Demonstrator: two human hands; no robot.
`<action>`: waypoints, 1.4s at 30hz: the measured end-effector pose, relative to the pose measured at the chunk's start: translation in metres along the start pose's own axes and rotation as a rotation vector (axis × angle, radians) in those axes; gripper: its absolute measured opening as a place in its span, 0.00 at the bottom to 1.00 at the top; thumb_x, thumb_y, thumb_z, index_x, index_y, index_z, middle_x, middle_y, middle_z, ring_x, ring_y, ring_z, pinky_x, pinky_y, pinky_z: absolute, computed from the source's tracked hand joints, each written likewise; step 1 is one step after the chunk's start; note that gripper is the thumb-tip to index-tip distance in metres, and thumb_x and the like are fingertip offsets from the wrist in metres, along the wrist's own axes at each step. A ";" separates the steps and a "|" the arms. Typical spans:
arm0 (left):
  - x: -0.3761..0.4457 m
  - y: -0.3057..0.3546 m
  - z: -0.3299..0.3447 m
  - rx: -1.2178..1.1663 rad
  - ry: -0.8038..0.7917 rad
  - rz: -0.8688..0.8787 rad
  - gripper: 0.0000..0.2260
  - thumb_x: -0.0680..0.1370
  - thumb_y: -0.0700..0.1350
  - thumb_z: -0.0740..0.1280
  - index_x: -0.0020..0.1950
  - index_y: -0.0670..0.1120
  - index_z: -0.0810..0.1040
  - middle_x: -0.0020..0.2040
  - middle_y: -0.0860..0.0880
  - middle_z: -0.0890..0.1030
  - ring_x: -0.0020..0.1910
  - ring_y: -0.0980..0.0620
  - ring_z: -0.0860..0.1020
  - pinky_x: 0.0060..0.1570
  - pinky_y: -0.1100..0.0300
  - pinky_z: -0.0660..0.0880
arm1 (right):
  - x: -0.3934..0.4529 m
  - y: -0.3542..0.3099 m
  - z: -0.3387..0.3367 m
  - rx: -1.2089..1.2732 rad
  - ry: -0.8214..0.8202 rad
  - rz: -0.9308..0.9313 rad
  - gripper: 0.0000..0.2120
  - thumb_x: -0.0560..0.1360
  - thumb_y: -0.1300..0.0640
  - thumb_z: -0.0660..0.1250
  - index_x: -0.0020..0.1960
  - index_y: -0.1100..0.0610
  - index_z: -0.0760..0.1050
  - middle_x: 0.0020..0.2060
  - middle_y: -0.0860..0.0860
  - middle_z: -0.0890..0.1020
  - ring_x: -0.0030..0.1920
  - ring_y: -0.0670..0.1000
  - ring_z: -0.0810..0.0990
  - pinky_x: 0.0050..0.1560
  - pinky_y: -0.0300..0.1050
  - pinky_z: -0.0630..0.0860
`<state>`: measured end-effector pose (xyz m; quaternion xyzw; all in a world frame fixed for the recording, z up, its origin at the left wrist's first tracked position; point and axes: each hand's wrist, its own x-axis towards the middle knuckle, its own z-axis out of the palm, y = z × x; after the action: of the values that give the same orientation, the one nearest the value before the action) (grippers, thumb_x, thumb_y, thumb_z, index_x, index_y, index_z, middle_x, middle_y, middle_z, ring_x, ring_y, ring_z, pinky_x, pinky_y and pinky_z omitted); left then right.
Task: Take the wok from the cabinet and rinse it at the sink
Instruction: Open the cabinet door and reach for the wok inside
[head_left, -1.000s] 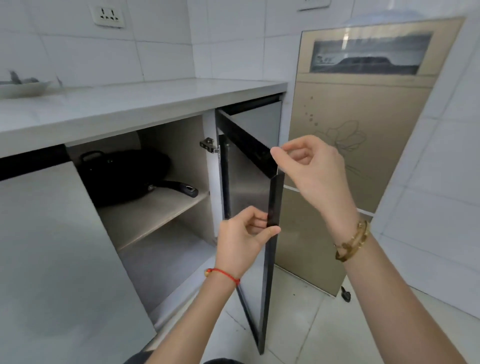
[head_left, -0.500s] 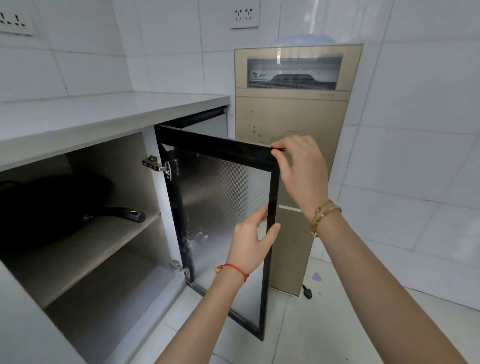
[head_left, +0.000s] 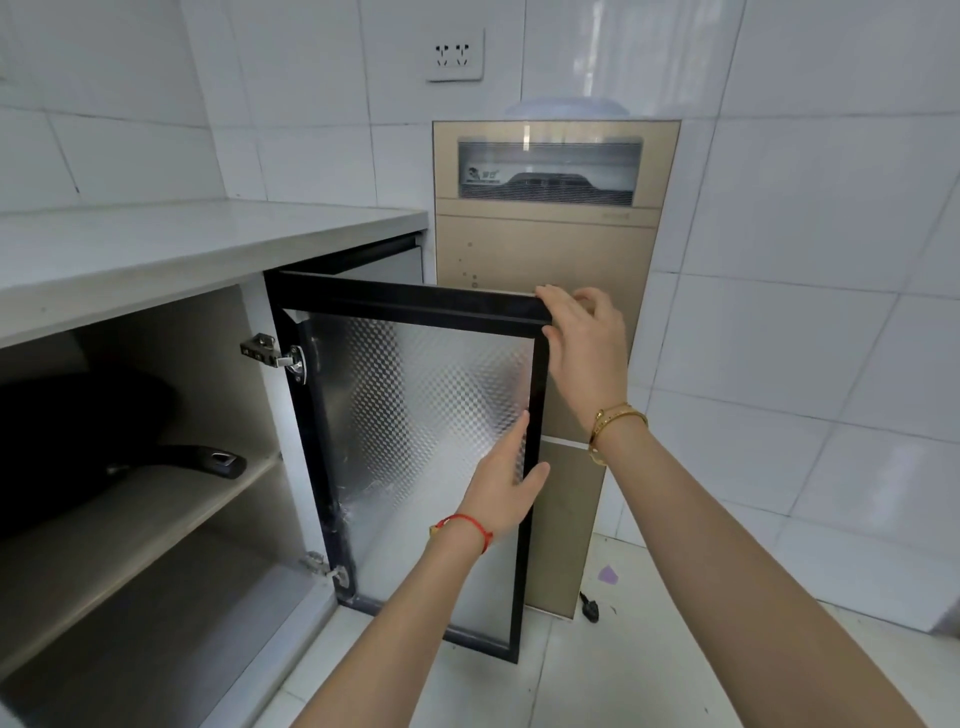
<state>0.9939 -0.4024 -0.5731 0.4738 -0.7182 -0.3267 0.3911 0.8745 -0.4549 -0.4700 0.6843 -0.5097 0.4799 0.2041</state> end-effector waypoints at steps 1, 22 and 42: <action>0.001 -0.001 0.000 0.002 -0.003 0.003 0.31 0.82 0.43 0.63 0.81 0.49 0.51 0.79 0.56 0.56 0.74 0.64 0.54 0.69 0.73 0.51 | 0.000 0.001 0.002 -0.001 -0.012 0.014 0.22 0.74 0.68 0.67 0.66 0.56 0.76 0.60 0.54 0.81 0.60 0.59 0.75 0.58 0.54 0.73; -0.046 -0.002 -0.050 0.303 0.130 -0.055 0.25 0.82 0.48 0.62 0.78 0.47 0.61 0.75 0.50 0.67 0.74 0.53 0.66 0.74 0.60 0.61 | 0.003 -0.022 -0.010 0.171 -0.096 -0.025 0.25 0.74 0.62 0.67 0.71 0.58 0.70 0.66 0.56 0.76 0.73 0.58 0.63 0.73 0.58 0.61; -0.156 -0.106 -0.247 -0.146 0.736 -0.670 0.19 0.81 0.49 0.62 0.71 0.44 0.71 0.66 0.46 0.77 0.61 0.49 0.77 0.68 0.51 0.71 | -0.068 -0.245 0.139 0.531 -0.724 -0.172 0.16 0.80 0.51 0.62 0.64 0.56 0.75 0.59 0.52 0.80 0.64 0.54 0.72 0.62 0.50 0.69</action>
<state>1.2924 -0.3166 -0.5829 0.7337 -0.3163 -0.2949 0.5241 1.1538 -0.4300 -0.5410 0.8764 -0.3490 0.3050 -0.1307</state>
